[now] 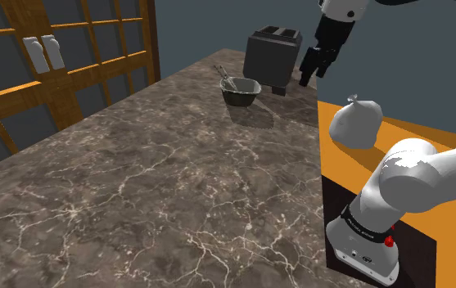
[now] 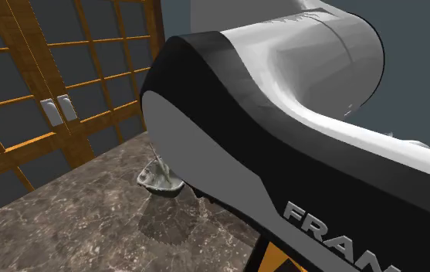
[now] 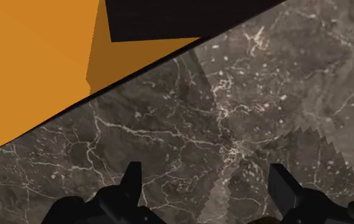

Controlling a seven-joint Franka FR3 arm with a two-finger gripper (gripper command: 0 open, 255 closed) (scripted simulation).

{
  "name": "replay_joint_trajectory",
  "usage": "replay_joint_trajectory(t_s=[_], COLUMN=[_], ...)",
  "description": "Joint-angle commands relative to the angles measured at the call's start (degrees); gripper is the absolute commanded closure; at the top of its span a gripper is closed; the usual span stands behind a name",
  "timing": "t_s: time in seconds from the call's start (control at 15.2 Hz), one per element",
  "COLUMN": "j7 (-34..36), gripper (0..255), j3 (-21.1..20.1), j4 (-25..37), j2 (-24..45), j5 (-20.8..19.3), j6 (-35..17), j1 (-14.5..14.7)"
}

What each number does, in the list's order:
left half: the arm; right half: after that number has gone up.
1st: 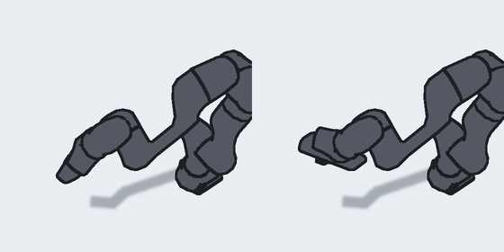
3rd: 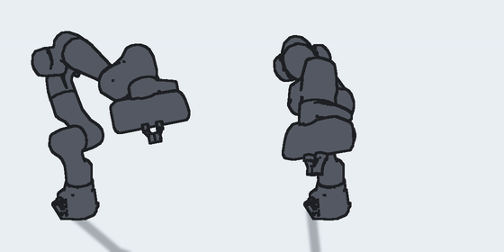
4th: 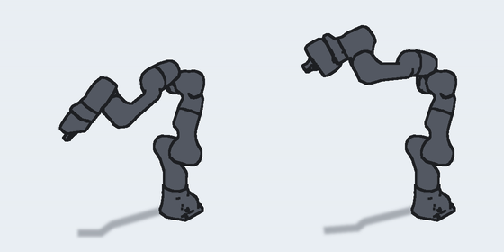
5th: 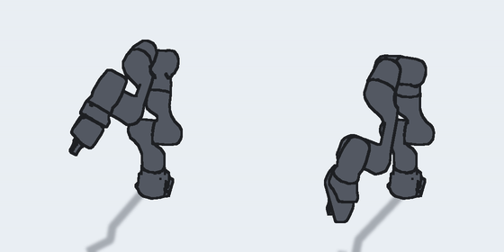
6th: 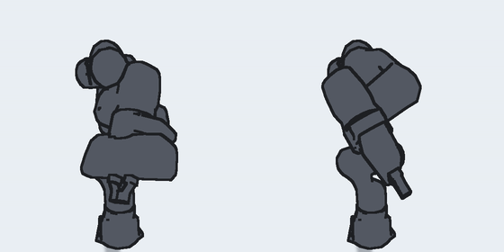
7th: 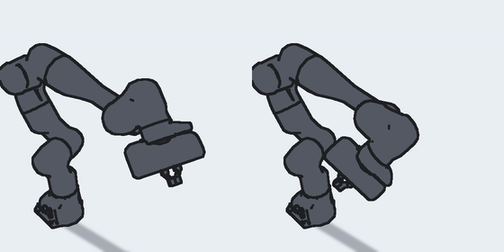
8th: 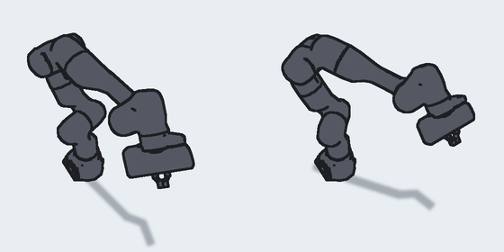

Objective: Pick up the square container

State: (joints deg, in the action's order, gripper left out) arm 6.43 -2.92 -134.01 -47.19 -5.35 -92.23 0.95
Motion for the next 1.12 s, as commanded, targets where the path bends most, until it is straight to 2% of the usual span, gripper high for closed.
replay_joint_trajectory(t_s=[0.0, 0.53, 1.06], j7=[0.0, 11.0, 23.1], gripper=[0, 0, 0], j3=[0.0, -9.8, -18.5], j4=[0.0, 10.5, 26.6], j2=[0.0, 17.1, 36.9], j5=[0.0, -1.2, -8.1], j6=[0.0, -3.9, -2.7], j1=[0.0, -0.9, -1.9])
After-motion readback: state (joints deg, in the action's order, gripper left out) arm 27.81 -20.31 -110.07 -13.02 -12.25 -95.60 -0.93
